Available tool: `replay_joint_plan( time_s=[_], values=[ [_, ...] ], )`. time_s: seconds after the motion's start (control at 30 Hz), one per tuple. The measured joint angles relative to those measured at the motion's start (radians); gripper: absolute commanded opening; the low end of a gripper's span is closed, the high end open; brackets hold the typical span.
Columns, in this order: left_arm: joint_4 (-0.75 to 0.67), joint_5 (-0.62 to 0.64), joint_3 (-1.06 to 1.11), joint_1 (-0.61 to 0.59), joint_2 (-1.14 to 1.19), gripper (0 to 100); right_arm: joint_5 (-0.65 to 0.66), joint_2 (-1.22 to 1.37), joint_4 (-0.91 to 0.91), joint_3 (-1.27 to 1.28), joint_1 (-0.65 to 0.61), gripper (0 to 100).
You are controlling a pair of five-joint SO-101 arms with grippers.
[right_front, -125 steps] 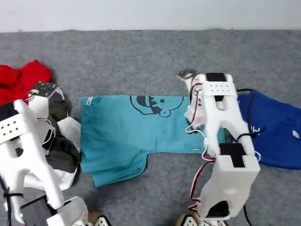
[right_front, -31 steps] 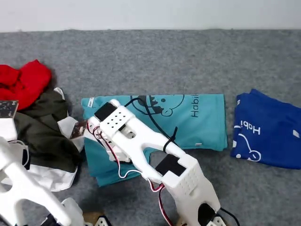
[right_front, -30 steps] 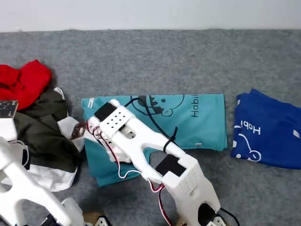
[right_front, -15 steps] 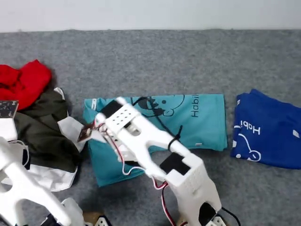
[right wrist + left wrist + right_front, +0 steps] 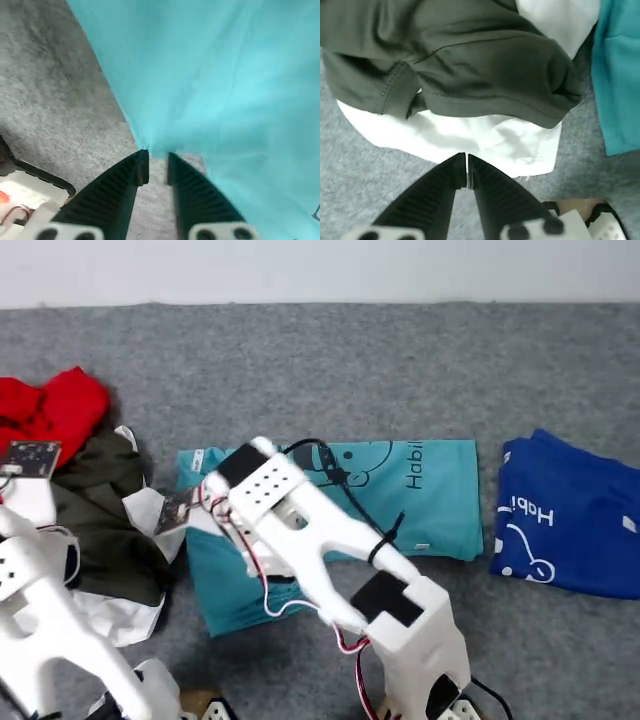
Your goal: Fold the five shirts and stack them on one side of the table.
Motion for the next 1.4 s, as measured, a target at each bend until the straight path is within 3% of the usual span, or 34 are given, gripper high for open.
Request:
replay_joint_plan(
  time_s=[0.17, 0.33, 0.53, 0.67, 0.87, 1.1, 1.17, 1.3, 1.4],
  values=[
    [-0.018, 0.012, 0.0, 0.009, 0.0, 1, -0.101, 0.0, 0.0, -0.005, -0.025, 15.7],
    [-0.035, 0.014, 0.0, -0.04, 0.0, 1, -0.12, 0.0, 0.0, -0.005, -0.028, 13.1],
    [-0.035, 0.014, 0.0, -0.112, 0.0, 1, -0.152, 0.0, 0.0, 0.008, -0.068, 21.3],
    [-0.035, 0.006, 0.0, -0.138, 0.0, 1, -0.18, 0.0, -0.018, 0.055, -0.13, 21.4],
    [-0.035, -0.012, 0.0, -0.143, 0.0, 1, -0.206, 0.0, -0.147, 0.153, -0.238, 21.5],
    [-0.035, -0.014, 0.0, -0.143, 0.0, 1, -0.209, -0.003, -0.377, 0.311, -0.252, 21.1],
    [-0.035, -0.014, 0.0, -0.143, 0.0, 1, -0.209, -0.009, -0.416, 0.341, -0.252, 17.6],
    [-0.035, -0.014, 0.006, -0.143, 0.0, 1, -0.21, -0.02, -0.466, 0.361, -0.247, 0.9],
    [-0.049, -0.014, 0.038, -0.143, 0.0, 1, -0.21, -0.014, -0.471, 0.35, -0.244, 1.9]
  ],
)
